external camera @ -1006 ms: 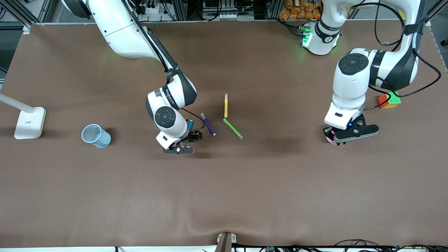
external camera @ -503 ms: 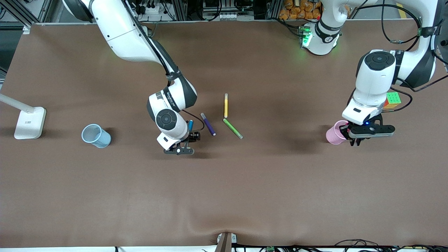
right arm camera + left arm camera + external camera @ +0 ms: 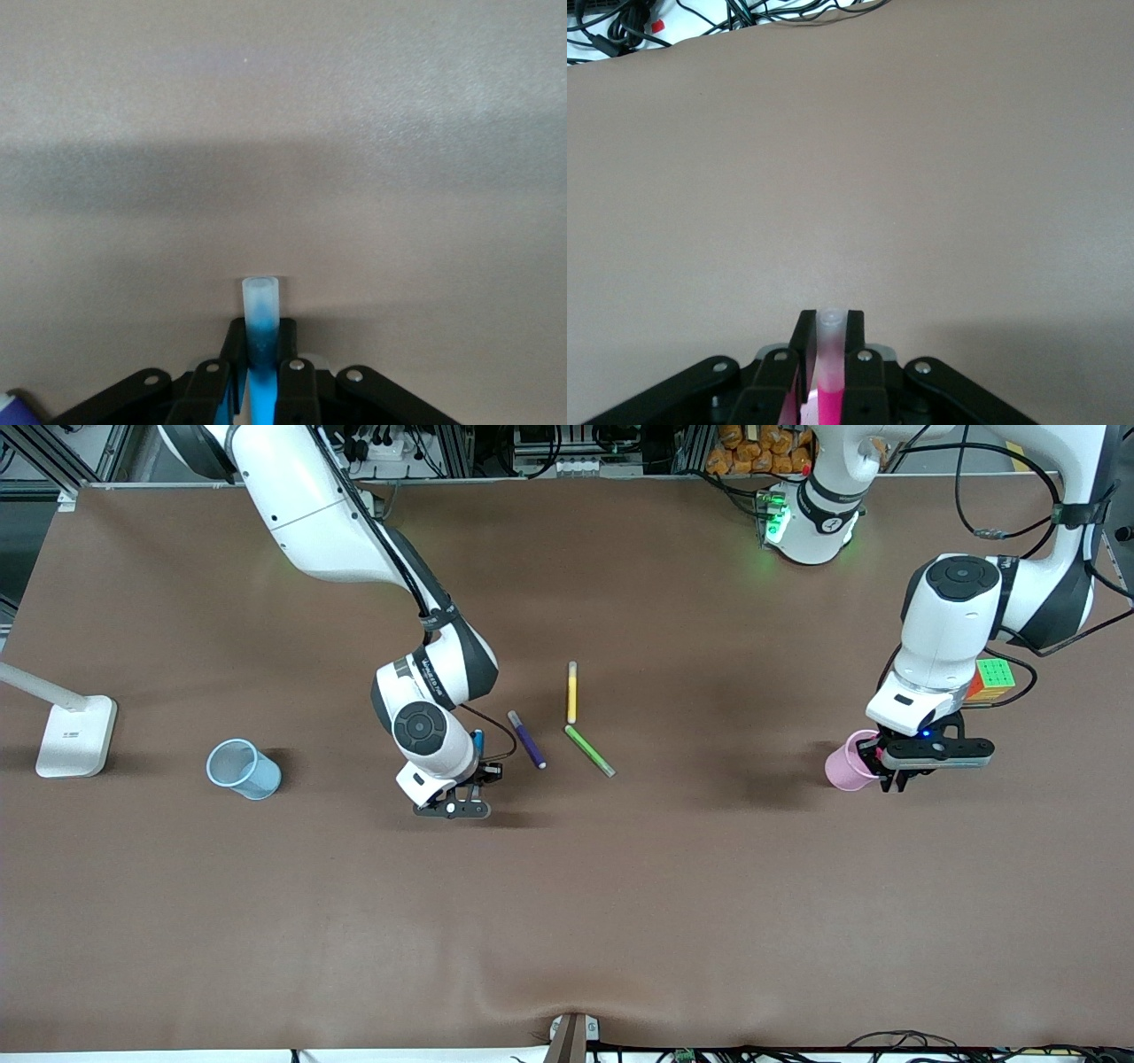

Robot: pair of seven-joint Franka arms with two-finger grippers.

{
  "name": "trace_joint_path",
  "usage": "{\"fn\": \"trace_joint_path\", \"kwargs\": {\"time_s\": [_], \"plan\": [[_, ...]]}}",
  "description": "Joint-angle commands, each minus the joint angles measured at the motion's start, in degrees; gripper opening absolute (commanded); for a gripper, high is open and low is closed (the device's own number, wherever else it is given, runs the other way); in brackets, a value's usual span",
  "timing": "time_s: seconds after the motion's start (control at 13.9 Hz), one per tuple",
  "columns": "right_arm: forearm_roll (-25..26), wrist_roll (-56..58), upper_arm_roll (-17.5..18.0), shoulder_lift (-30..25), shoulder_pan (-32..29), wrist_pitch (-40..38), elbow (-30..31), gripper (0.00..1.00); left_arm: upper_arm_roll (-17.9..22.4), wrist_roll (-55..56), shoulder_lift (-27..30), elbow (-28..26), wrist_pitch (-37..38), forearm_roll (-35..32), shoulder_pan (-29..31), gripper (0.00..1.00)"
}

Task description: Place pink and blue markers in matching cups

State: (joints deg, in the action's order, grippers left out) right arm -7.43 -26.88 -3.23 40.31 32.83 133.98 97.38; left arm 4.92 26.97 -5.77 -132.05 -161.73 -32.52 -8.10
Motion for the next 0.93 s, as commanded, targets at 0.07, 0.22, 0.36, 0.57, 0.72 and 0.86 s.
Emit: {"fn": "trace_joint_path", "kwargs": {"time_s": [0.07,0.22,0.36,0.57,0.72,0.86], "plan": [[1.0,10.8,0.5,-3.0,-5.9,-2.7,-0.1,0.00,-0.5,-0.4,-3.4,-0.7,-5.8,-3.2,2.6,0.00],[0.9,21.8,0.6,-3.8,-10.0,-3.8,-2.3,0.00,-0.5,-0.4,-4.4,-0.7,-6.1,-3.5,3.2,0.00],[0.8,30.8,0.6,-6.3,-13.1,-6.5,-3.9,0.00,-0.5,-0.3,-4.6,-0.7,-6.1,-3.8,3.3,0.00],[0.1,46.0,1.0,-10.6,-19.4,-8.5,-4.0,0.00,-0.6,0.5,-5.8,-0.2,-6.4,-3.7,3.2,0.09],[-3.6,59.6,1.0,-13.8,-23.2,-11.4,-3.8,0.00,-0.5,0.3,-5.8,0.1,-6.3,-3.7,3.2,1.00],[-5.2,78.6,0.9,-15.4,-28.2,-13.2,-2.7,0.00,-0.6,0.2,-5.0,1.4,-6.2,-3.7,3.3,1.00]]}}
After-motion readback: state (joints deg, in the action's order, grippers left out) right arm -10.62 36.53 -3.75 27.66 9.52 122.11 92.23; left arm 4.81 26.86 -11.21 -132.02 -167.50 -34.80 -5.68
